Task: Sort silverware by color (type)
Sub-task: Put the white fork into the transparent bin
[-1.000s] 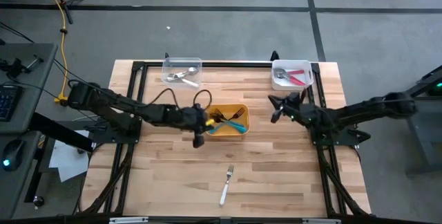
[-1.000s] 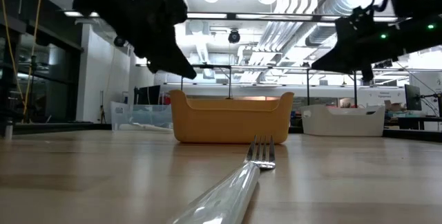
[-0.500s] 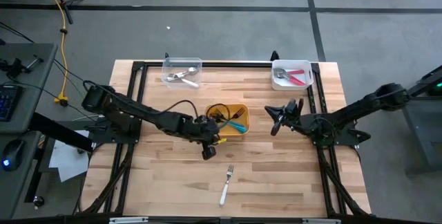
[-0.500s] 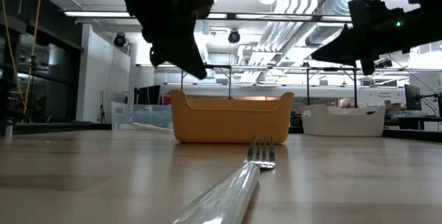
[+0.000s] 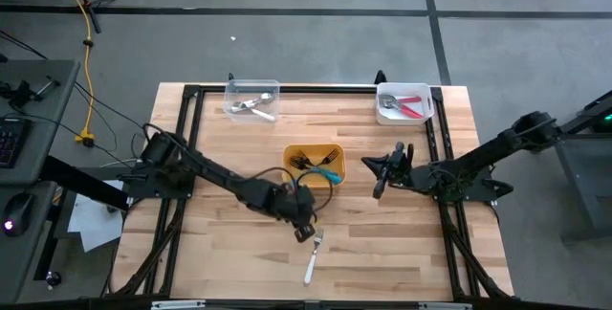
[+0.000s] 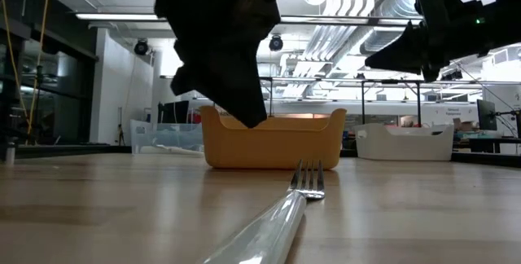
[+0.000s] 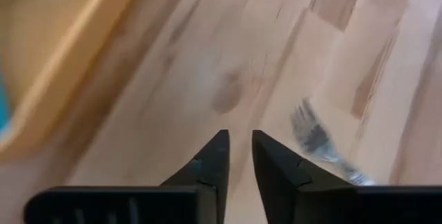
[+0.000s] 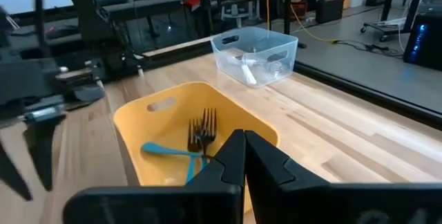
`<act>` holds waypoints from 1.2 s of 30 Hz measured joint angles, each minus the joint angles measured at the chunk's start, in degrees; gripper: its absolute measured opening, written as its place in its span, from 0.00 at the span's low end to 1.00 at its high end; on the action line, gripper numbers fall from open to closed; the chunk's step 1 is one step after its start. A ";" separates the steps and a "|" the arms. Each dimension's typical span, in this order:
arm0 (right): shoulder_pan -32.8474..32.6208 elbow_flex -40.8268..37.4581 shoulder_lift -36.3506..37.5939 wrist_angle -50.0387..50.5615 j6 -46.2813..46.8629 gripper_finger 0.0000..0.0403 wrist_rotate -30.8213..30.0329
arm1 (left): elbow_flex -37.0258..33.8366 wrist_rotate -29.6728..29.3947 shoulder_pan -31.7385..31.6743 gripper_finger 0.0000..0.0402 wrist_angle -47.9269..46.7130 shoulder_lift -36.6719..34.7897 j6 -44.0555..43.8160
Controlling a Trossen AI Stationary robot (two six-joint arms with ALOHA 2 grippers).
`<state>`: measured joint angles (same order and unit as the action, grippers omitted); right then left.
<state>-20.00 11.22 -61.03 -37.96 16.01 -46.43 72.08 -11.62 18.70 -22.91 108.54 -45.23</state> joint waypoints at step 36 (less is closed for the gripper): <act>-1.86 0.00 0.01 2.82 1.74 0.00 -0.12 | 30.09 -0.01 9.10 0.37 -20.31 22.35 -16.34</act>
<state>-21.86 11.22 -61.01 -35.15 17.75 -46.56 102.17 -11.63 27.80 -43.22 130.89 -61.57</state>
